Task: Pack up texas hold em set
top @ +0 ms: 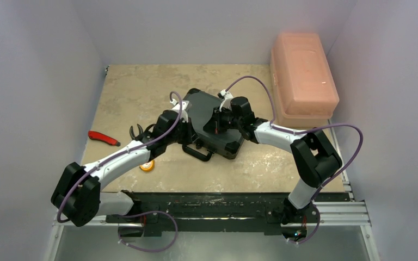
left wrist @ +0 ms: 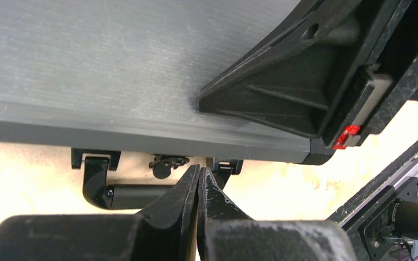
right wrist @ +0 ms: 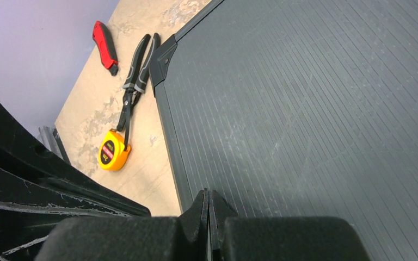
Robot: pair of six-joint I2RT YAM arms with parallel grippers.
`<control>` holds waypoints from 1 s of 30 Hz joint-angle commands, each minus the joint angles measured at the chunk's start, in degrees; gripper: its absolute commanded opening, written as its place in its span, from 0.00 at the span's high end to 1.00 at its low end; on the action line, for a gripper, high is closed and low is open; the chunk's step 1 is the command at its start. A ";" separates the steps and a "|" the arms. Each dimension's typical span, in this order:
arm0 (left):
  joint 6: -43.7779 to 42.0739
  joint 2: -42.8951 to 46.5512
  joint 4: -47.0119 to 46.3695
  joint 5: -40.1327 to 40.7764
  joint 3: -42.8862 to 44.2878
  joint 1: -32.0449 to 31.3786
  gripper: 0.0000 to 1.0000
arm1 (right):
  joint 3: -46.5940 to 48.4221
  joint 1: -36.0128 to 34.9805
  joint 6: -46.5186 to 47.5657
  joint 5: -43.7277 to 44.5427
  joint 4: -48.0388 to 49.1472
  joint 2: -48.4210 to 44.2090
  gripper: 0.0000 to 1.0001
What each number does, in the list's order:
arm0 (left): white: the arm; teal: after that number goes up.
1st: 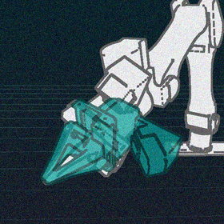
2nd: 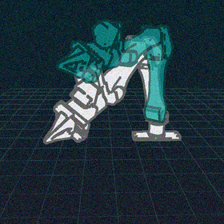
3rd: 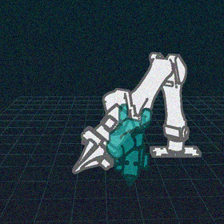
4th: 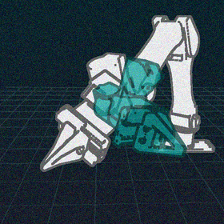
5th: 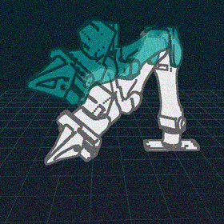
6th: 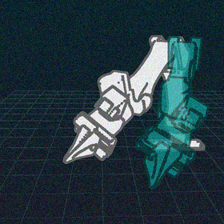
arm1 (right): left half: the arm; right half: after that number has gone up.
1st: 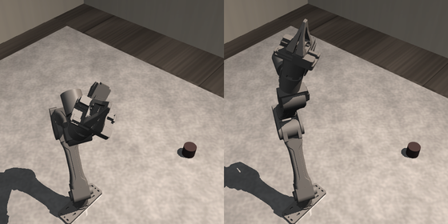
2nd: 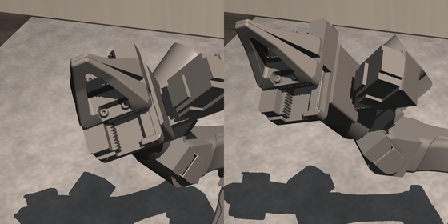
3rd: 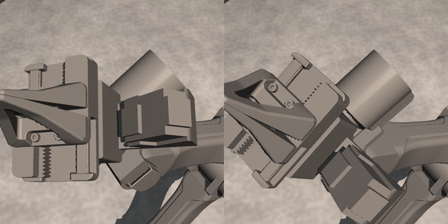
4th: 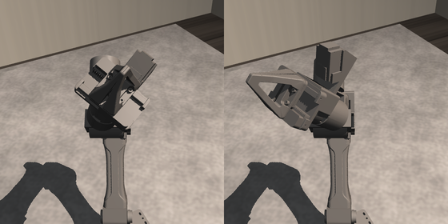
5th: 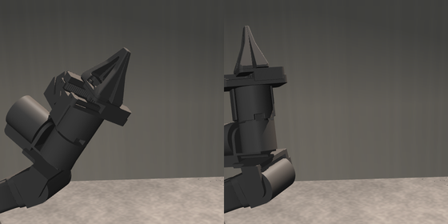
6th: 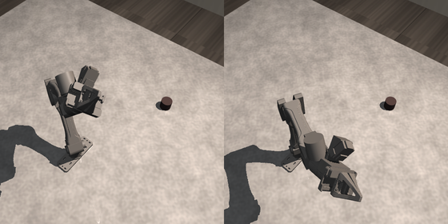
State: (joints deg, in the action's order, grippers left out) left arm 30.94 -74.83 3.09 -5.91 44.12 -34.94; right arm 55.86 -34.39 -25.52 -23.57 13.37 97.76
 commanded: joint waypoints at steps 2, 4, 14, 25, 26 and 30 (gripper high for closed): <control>1.84 2.92 -0.21 1.81 -4.22 -0.29 1.00 | -4.52 -0.15 3.28 4.94 -17.83 5.86 1.00; 2.50 2.92 -0.88 2.23 -5.81 -0.47 1.00 | -4.42 -0.10 3.30 4.94 -17.89 6.03 1.00; 7.93 -2.84 -5.73 3.43 -7.27 -1.54 1.00 | -4.44 -0.10 3.28 4.98 -18.09 6.22 1.00; 11.95 -6.99 -3.18 7.79 -4.31 -2.62 1.00 | -4.53 -0.13 3.46 5.07 -18.24 6.20 1.00; 12.11 -7.18 -3.18 8.18 -4.18 -2.67 1.00 | -4.53 -0.14 3.46 5.03 -18.25 6.22 1.00; 12.34 -8.05 -0.66 9.35 -3.14 -2.65 1.00 | -4.44 -0.11 3.46 4.94 -18.20 6.22 1.00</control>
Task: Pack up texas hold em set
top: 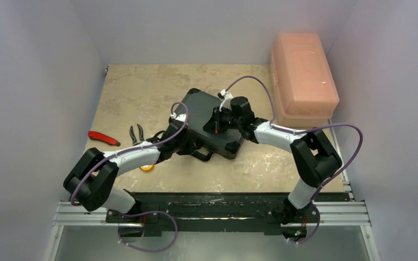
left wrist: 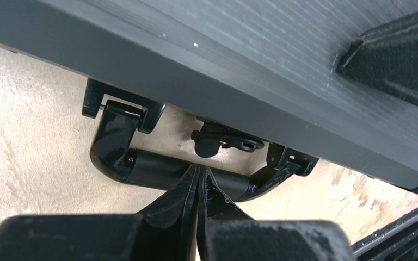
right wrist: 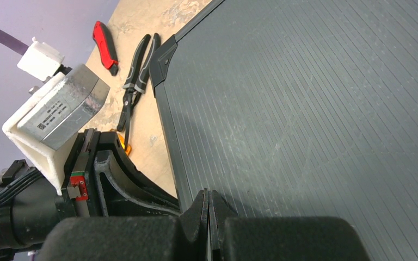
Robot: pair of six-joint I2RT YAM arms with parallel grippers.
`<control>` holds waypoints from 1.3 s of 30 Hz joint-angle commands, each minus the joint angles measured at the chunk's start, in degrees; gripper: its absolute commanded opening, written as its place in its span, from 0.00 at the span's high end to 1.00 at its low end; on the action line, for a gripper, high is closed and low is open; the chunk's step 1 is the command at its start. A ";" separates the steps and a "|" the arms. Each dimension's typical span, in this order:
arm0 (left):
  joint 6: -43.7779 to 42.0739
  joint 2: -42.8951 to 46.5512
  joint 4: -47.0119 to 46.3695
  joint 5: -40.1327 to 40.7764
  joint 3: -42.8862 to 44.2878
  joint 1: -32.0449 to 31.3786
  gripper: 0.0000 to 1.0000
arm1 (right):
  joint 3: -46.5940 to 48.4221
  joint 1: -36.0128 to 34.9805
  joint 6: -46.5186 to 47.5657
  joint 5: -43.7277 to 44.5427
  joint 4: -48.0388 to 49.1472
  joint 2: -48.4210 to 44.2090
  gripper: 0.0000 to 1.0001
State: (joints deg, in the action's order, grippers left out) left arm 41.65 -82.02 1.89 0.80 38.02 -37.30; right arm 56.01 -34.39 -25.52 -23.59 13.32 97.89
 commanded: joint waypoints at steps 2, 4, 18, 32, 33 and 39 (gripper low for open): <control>2.14 -1.39 0.54 3.01 3.23 -0.27 1.00 | -4.58 -0.10 3.46 4.96 -18.20 6.14 1.00; 2.44 -1.98 0.28 3.08 3.49 -0.26 1.00 | -4.51 -0.15 3.46 4.96 -18.23 6.17 1.00; 5.24 -6.38 0.26 4.34 5.41 -0.40 1.00 | -3.93 -0.15 3.70 4.94 -18.70 6.59 1.00; 9.57 -11.26 -2.55 7.64 5.70 -1.07 1.00 | -3.85 -0.13 3.72 4.88 -18.86 6.97 1.00; 10.06 -11.94 -3.71 7.56 5.50 -1.04 1.00 | -3.89 -0.13 3.72 4.87 -18.86 6.97 1.00; 10.60 -13.22 -5.17 7.49 5.07 -1.07 1.00 | -4.01 -0.15 3.72 5.04 -18.95 6.97 1.00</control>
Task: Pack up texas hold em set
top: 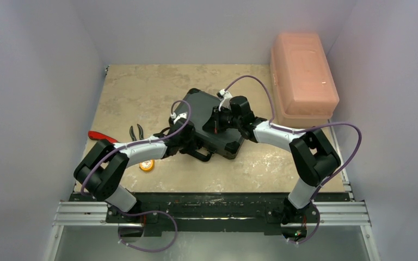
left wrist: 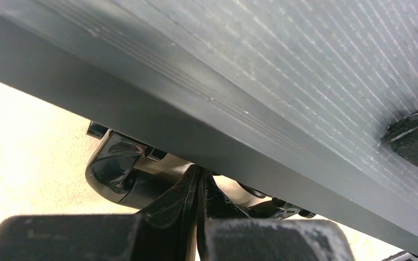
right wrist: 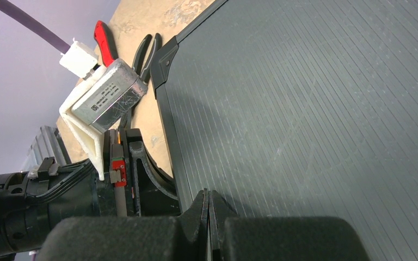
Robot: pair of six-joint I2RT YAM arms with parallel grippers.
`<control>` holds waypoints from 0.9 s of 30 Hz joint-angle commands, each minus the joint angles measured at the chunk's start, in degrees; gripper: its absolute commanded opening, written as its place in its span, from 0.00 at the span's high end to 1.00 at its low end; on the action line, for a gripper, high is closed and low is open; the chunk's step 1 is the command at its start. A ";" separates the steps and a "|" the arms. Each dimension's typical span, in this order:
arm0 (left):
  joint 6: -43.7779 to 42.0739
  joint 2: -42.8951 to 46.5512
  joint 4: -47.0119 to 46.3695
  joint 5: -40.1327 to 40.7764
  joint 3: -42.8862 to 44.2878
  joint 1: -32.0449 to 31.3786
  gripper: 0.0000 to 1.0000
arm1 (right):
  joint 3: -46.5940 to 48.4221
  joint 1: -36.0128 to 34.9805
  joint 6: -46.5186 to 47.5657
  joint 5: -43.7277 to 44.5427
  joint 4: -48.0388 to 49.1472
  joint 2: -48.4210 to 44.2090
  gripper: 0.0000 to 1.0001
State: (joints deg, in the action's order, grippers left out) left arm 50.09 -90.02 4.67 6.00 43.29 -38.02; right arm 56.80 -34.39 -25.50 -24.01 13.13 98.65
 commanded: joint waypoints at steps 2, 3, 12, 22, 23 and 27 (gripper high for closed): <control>1.81 -4.28 -7.93 2.35 -0.74 -0.30 1.00 | -4.66 -0.15 3.61 5.54 -18.76 6.20 1.00; 1.45 -3.57 -7.92 2.42 -1.16 -0.38 1.00 | -4.43 -0.15 3.55 5.54 -18.84 6.21 1.00; -1.34 4.85 -3.79 6.09 -3.73 -0.30 1.00 | -2.53 -0.10 3.70 6.89 -21.80 1.24 1.00; -7.59 20.05 3.39 11.12 -5.28 -0.35 0.82 | 4.13 -0.15 3.52 8.28 -26.79 -6.52 0.85; -8.84 21.76 4.56 11.54 -5.01 -0.32 0.80 | 5.43 -0.15 3.57 8.59 -27.72 -7.41 0.84; -12.86 28.52 9.41 12.87 -3.13 -0.31 0.67 | 8.81 -0.12 3.69 9.24 -30.18 -10.89 0.73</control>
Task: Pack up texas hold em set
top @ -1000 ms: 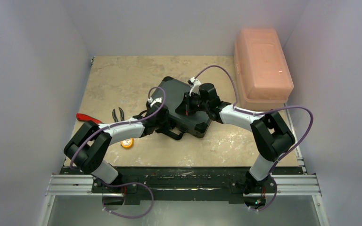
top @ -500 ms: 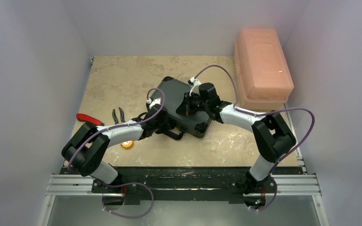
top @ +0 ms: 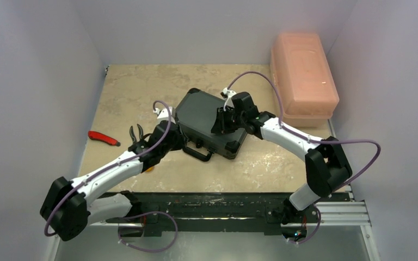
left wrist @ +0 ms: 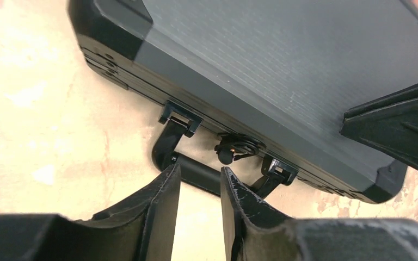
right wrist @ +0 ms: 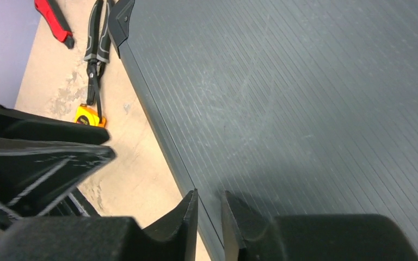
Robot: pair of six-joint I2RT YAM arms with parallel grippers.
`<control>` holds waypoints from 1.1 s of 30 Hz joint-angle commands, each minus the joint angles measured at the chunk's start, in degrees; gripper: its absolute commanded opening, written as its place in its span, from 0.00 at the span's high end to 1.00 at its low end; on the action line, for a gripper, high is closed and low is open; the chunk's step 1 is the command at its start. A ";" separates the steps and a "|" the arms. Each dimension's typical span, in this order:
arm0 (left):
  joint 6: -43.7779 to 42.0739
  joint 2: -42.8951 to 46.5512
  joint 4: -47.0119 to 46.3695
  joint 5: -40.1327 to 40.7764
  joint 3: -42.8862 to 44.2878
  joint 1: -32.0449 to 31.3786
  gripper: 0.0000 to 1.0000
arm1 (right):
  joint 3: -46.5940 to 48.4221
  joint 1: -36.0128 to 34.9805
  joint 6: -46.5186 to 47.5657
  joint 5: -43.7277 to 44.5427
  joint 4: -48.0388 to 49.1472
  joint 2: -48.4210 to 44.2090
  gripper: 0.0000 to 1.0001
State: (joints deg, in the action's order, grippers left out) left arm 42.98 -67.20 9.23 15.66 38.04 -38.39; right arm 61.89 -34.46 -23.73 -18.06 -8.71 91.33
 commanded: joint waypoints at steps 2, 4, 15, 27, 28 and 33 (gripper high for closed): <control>-7.82 8.74 7.67 3.96 3.54 0.03 0.61 | 5.32 -0.08 1.93 3.45 -9.24 -5.29 0.67; -9.68 11.55 10.78 4.87 5.16 0.02 0.55 | 6.87 -0.04 2.00 3.47 -10.20 -6.79 0.60; -21.70 21.44 22.90 10.50 16.65 0.16 0.14 | 12.26 -0.08 2.79 4.64 -11.75 -16.93 0.20; -37.21 23.06 18.95 17.56 24.13 0.25 0.07 | 9.45 -0.08 3.29 10.58 -4.40 -30.98 0.01; -38.81 23.03 17.60 18.67 23.58 0.20 0.07 | 8.42 -0.06 2.91 11.88 -3.07 -32.52 0.01; -38.55 23.76 10.73 21.47 16.77 1.91 0.06 | 2.30 -0.08 0.81 16.89 1.78 -39.36 0.01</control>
State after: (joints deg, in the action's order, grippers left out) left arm 7.27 -44.03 26.87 33.71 59.07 -38.02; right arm 67.59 -34.46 -21.85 -6.31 -12.88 55.79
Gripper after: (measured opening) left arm 0.939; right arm 0.987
